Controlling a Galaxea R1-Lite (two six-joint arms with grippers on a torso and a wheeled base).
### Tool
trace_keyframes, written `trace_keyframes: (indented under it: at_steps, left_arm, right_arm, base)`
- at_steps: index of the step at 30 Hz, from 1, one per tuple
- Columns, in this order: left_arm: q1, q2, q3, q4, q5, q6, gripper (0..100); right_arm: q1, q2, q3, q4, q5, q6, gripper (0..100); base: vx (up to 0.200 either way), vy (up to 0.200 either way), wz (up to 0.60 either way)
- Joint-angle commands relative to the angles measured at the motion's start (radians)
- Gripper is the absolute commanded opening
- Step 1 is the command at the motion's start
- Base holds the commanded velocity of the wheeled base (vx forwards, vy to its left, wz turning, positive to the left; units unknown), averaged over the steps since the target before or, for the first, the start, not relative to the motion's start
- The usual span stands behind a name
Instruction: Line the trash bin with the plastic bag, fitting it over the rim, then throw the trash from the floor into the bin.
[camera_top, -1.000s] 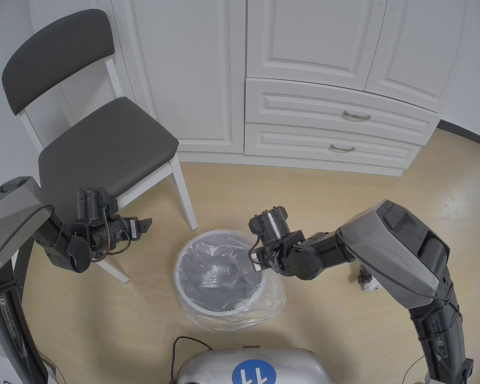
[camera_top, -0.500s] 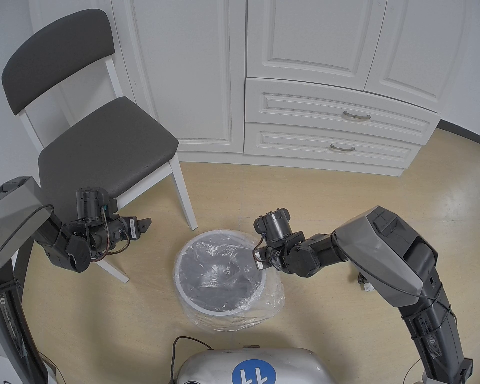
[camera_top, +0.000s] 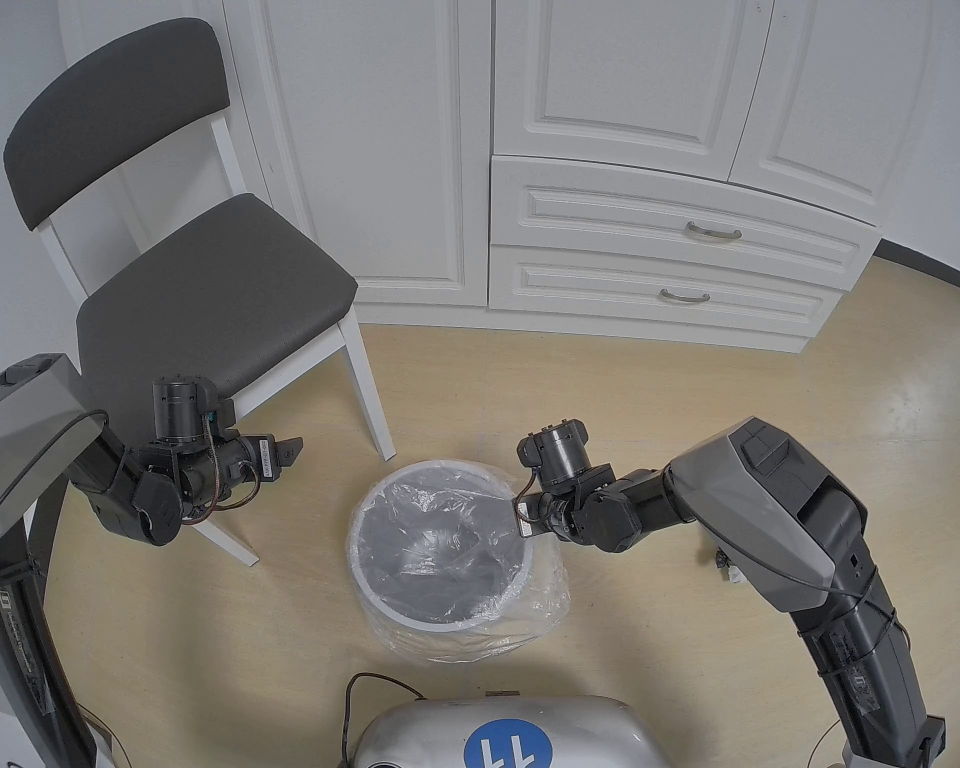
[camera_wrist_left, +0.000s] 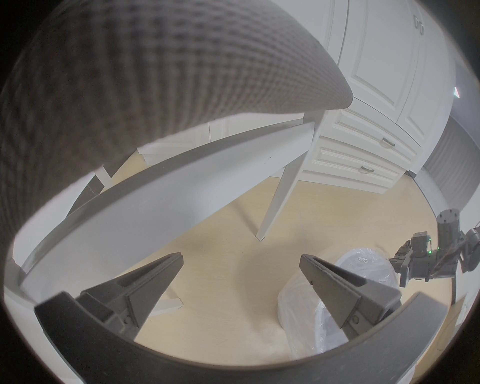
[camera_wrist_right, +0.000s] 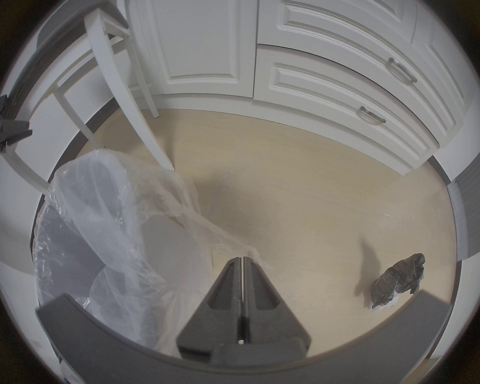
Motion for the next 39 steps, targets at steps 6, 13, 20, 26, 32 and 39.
trace_keyframes:
  at_steps: [6,13,20,26,32,39]
  left_arm:
    - [0.000,0.001,0.001,0.000,0.000,0.001,100]
    - [0.000,0.003,0.001,0.000,0.000,0.001,100]
    - [0.003,0.004,0.001,0.000,0.000,-0.001,100]
    - [0.000,-0.003,0.022,0.000,-0.002,-0.001,100]
    - [-0.008,-0.045,0.071,-0.009,-0.002,-0.002,100]
    - [-0.072,-0.145,0.183,-0.011,-0.014,-0.019,100]
  right_arm:
    - [-0.010,-0.113,0.014,0.108,0.044,0.087,0]
    - [-0.014,-0.207,0.091,0.139,0.044,0.170,0]
    - [-0.024,-0.319,0.212,0.103,0.045,0.242,0]
    - [-0.014,-0.408,0.357,0.016,0.052,0.248,100]
    - [0.022,-0.469,0.548,-0.211,0.047,0.233,100]
    - [0.035,-0.563,0.759,-0.368,0.042,0.201,100]
  base:
    - [0.000,0.000,0.00]
    - [0.000,0.000,0.00]
    - [0.000,0.000,0.00]
    - [0.000,0.000,0.00]
    - [0.000,0.000,0.00]
    - [0.000,0.000,0.00]
